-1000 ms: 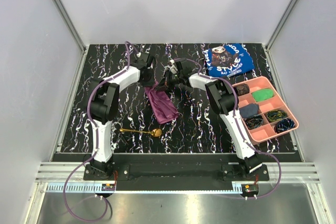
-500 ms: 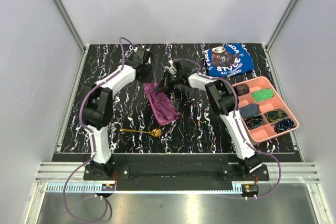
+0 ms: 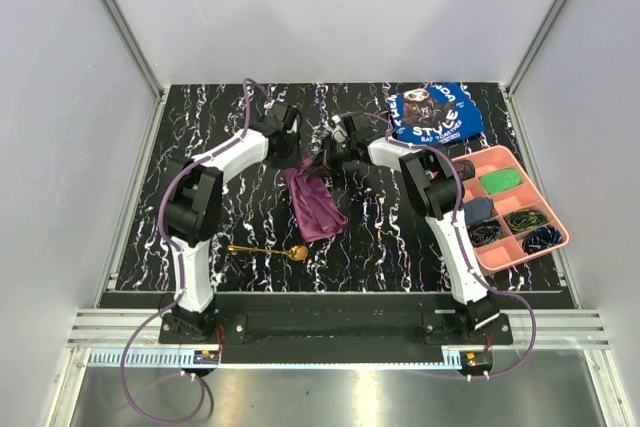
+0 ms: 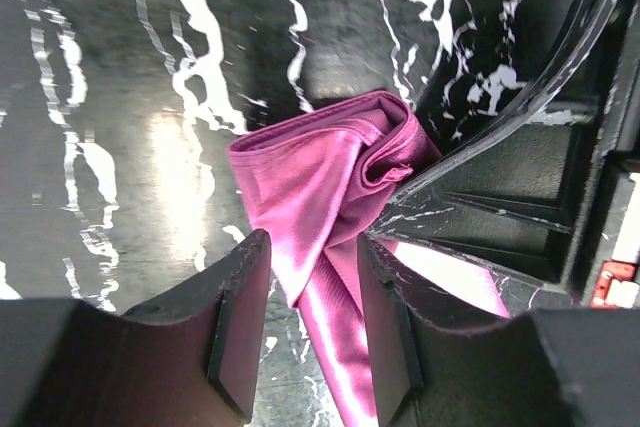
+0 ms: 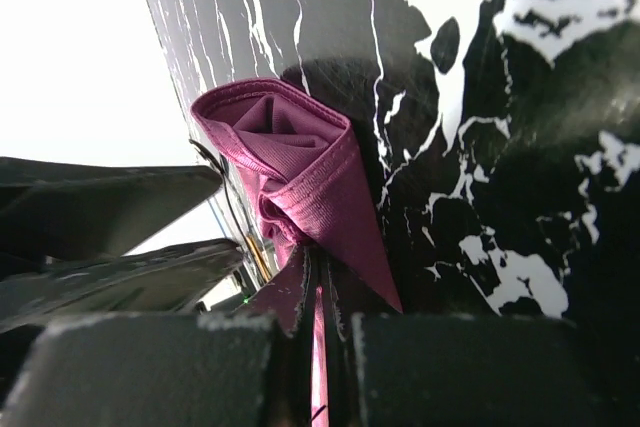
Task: Fold the napkin into a case and place the utensils inside
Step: Fold the 2/3-rectangle-folded napkin at the center of the board.
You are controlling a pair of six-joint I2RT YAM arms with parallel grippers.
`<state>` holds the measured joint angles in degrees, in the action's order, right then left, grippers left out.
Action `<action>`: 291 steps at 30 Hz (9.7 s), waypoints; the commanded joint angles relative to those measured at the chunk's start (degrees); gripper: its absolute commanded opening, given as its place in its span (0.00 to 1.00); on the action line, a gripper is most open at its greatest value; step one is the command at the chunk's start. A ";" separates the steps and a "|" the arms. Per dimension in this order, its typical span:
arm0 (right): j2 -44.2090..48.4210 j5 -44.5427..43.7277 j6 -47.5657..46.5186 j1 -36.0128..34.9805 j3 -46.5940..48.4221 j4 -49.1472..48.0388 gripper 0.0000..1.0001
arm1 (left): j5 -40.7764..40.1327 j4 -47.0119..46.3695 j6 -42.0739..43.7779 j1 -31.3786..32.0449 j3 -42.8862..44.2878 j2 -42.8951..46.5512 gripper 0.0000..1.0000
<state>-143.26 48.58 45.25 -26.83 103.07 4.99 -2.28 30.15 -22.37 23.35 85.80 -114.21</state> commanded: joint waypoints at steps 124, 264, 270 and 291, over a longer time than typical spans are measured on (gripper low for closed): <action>-9.06 4.07 -12.32 -5.87 25.18 18.66 0.01 | 22.60 -31.12 -22.98 -8.32 -26.21 10.67 0.00; 35.42 -28.71 -45.61 -10.61 -24.76 34.29 0.59 | 25.66 -29.89 -25.79 7.41 -45.11 25.01 0.12; 34.89 -27.92 -44.03 -10.96 -24.23 34.29 0.31 | 25.05 -31.91 -26.06 7.50 -45.90 23.51 0.09; 35.68 -20.89 -28.56 -13.86 -24.49 31.66 0.00 | 20.57 -35.69 -27.46 11.45 -44.58 16.13 0.00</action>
<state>-109.54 24.51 11.11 -39.94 79.35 39.88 22.28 -5.28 -50.11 34.06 40.77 -96.14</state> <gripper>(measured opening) 0.028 0.004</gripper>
